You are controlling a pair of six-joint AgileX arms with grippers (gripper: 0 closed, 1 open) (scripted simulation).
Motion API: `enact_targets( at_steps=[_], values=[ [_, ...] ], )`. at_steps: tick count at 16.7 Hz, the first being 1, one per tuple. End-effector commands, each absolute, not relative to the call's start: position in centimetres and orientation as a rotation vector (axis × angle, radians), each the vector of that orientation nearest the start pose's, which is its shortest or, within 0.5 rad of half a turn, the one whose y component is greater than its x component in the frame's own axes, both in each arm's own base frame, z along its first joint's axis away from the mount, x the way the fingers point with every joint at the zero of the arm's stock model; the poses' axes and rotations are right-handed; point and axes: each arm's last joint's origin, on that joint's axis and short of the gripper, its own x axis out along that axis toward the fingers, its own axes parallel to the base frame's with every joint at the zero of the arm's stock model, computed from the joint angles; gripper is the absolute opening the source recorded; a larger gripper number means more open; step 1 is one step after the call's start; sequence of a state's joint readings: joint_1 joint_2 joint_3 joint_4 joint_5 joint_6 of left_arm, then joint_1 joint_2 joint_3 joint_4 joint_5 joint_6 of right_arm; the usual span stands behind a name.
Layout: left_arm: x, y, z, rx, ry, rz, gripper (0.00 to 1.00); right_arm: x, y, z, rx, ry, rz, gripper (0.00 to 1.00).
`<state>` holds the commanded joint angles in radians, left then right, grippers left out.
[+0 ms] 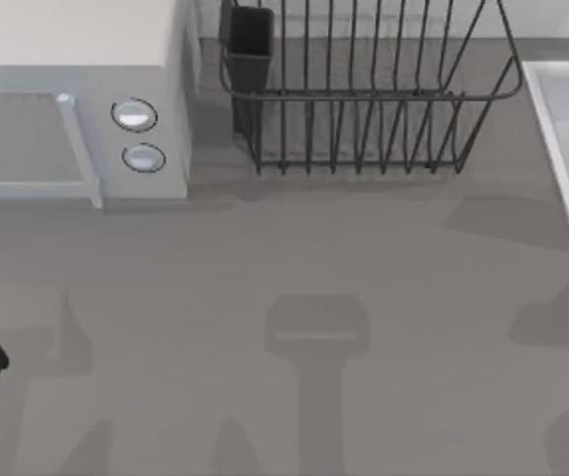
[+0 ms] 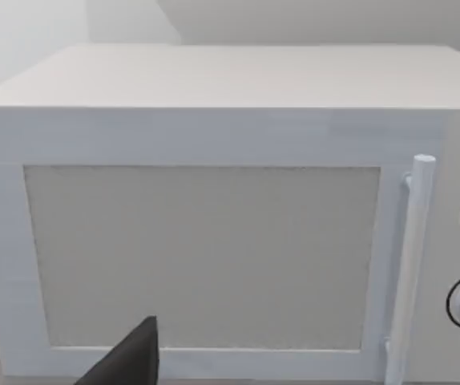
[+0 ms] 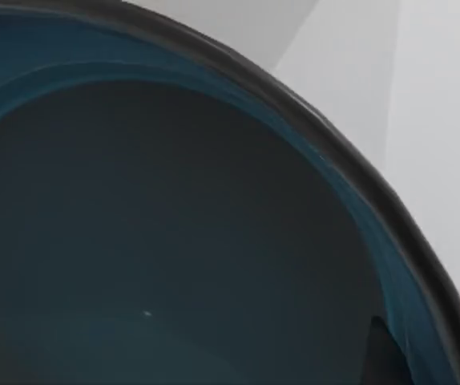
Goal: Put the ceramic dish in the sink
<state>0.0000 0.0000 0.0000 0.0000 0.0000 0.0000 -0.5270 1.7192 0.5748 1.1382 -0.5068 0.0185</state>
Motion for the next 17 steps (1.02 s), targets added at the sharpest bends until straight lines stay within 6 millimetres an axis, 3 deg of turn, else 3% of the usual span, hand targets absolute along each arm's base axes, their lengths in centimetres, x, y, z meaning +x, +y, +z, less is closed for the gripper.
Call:
enact_targets(
  at_steps=[5,8,11,15,17],
  values=[
    [10.6,-0.1,16.0,0.000,0.000,0.000,1.00,27.8,-14.4,9.8,-0.009,-0.011,-0.007,0.00],
    [10.6,-0.1,16.0,0.000,0.000,0.000,1.00,27.1,-13.9,7.1,-0.006,-0.008,-0.009,0.00],
    [10.6,-0.1,16.0,0.000,0.000,0.000,1.00,26.7,-13.6,5.9,0.000,0.000,-0.010,0.00],
    [10.6,-0.1,16.0,0.000,0.000,0.000,1.00,26.7,-13.6,5.9,0.000,0.000,-0.010,0.00],
    [10.6,-0.1,16.0,0.000,0.000,0.000,1.00,26.7,-13.6,5.9,0.000,0.000,-0.010,0.15]
  ],
)
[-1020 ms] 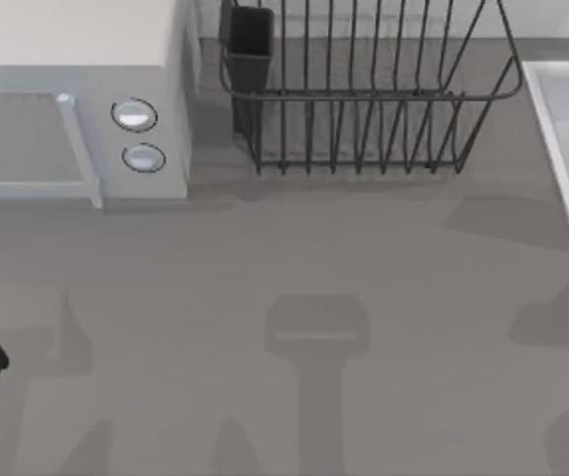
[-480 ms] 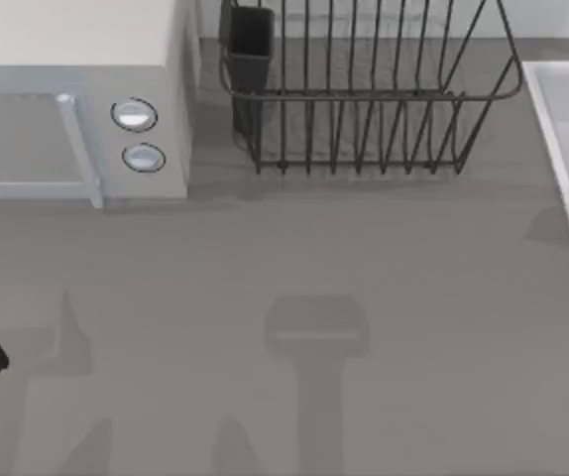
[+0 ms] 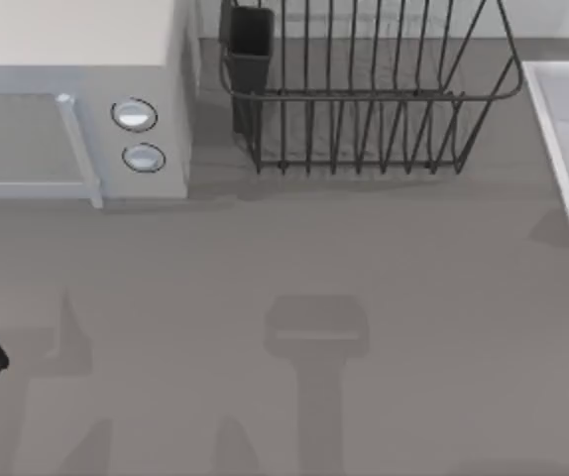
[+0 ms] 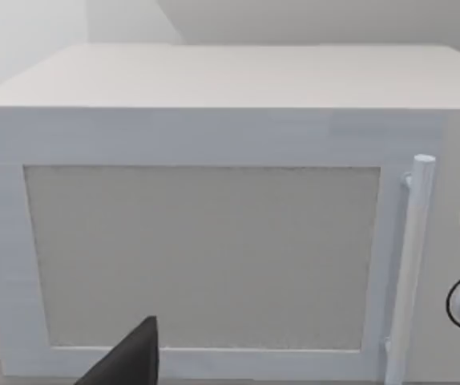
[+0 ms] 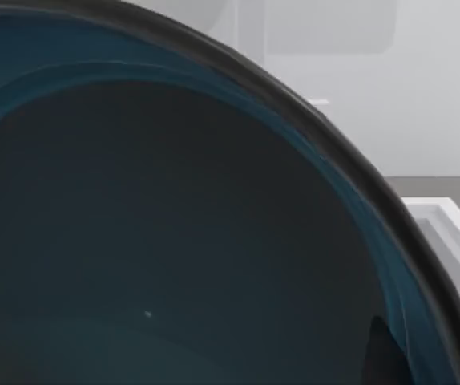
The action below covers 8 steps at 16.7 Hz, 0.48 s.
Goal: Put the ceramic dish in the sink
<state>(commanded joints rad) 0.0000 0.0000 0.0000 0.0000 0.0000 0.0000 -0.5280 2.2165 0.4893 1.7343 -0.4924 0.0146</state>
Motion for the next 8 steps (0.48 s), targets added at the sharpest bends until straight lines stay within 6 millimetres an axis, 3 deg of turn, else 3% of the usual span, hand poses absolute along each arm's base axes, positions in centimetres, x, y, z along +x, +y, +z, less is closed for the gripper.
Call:
enact_targets(
  at_steps=[8],
  values=[
    [10.57,-0.12,16.00,0.000,0.000,0.000,1.00,26.71,-13.64,5.90,0.000,0.000,-0.010,0.75]
  ],
)
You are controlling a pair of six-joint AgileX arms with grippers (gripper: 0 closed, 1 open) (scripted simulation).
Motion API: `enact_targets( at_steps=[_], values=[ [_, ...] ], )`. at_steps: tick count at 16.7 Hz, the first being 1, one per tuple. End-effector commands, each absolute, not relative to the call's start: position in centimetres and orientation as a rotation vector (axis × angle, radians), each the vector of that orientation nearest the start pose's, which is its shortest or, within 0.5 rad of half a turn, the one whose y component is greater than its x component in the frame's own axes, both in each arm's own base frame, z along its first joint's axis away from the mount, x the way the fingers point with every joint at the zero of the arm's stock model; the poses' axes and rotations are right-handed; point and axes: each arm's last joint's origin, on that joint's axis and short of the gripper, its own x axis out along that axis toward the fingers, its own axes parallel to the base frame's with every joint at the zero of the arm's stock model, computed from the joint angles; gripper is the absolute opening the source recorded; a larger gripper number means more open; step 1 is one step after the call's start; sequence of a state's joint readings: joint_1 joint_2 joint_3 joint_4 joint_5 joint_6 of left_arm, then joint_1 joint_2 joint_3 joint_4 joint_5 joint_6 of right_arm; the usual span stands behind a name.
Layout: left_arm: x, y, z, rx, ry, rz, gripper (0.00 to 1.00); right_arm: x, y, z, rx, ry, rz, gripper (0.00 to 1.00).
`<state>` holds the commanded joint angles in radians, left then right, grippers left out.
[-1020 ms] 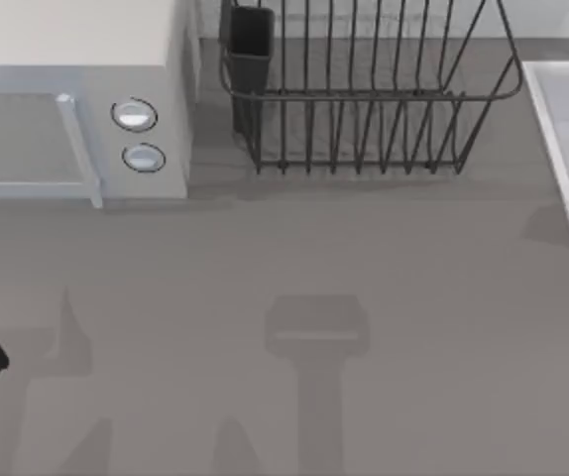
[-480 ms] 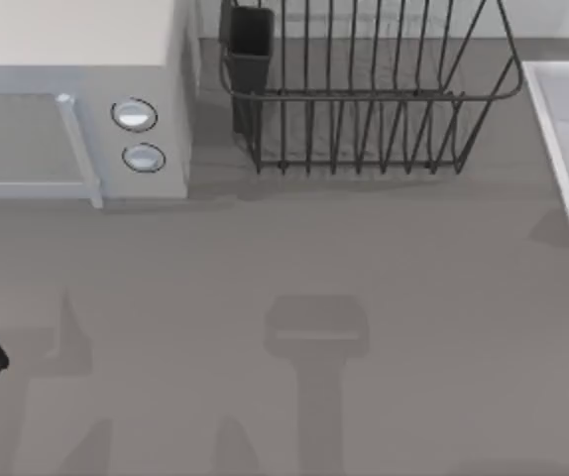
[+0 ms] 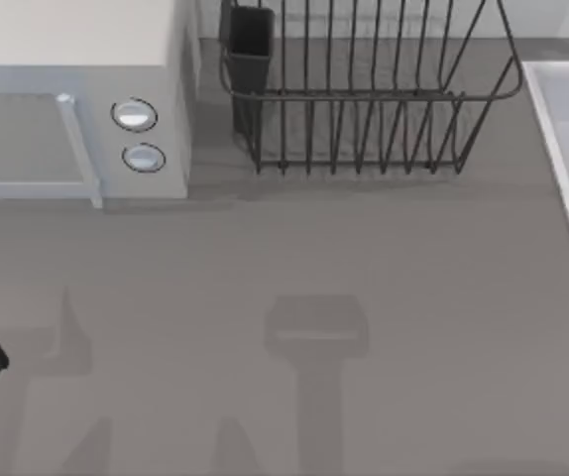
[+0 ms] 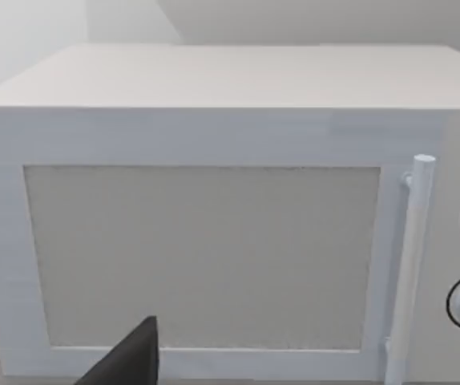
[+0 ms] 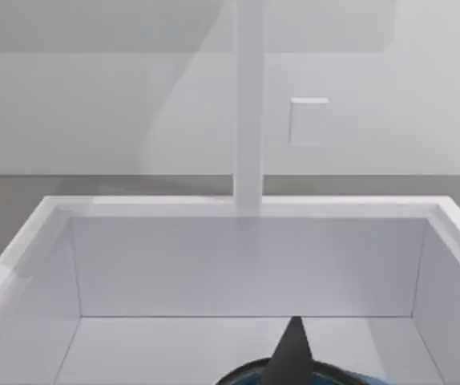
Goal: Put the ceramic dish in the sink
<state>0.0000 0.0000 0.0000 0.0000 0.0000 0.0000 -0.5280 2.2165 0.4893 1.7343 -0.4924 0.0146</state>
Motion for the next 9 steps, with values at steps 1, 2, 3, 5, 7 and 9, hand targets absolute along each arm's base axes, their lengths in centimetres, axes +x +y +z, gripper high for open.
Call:
enact_targets(
  at_steps=[1,2,3,5,7,9],
  values=[
    [10.57,-0.12,16.00,0.000,0.000,0.000,1.00,26.71,-13.64,5.90,0.000,0.000,-0.010,0.83],
    [10.57,-0.12,16.00,0.000,0.000,0.000,1.00,26.71,-13.64,5.90,0.000,0.000,-0.010,0.90],
    [10.57,-0.12,16.00,0.000,0.000,0.000,1.00,26.71,-13.64,5.90,0.000,0.000,-0.010,0.98],
    [10.57,-0.12,16.00,0.000,0.000,0.000,1.00,26.71,-13.64,5.90,0.000,0.000,-0.010,1.00],
    [10.57,-0.12,16.00,0.000,0.000,0.000,1.00,26.71,-13.64,5.90,0.000,0.000,-0.010,1.00],
    [10.57,-0.12,16.00,0.000,0.000,0.000,1.00,26.71,-13.64,5.90,0.000,0.000,-0.010,1.00]
  ],
)
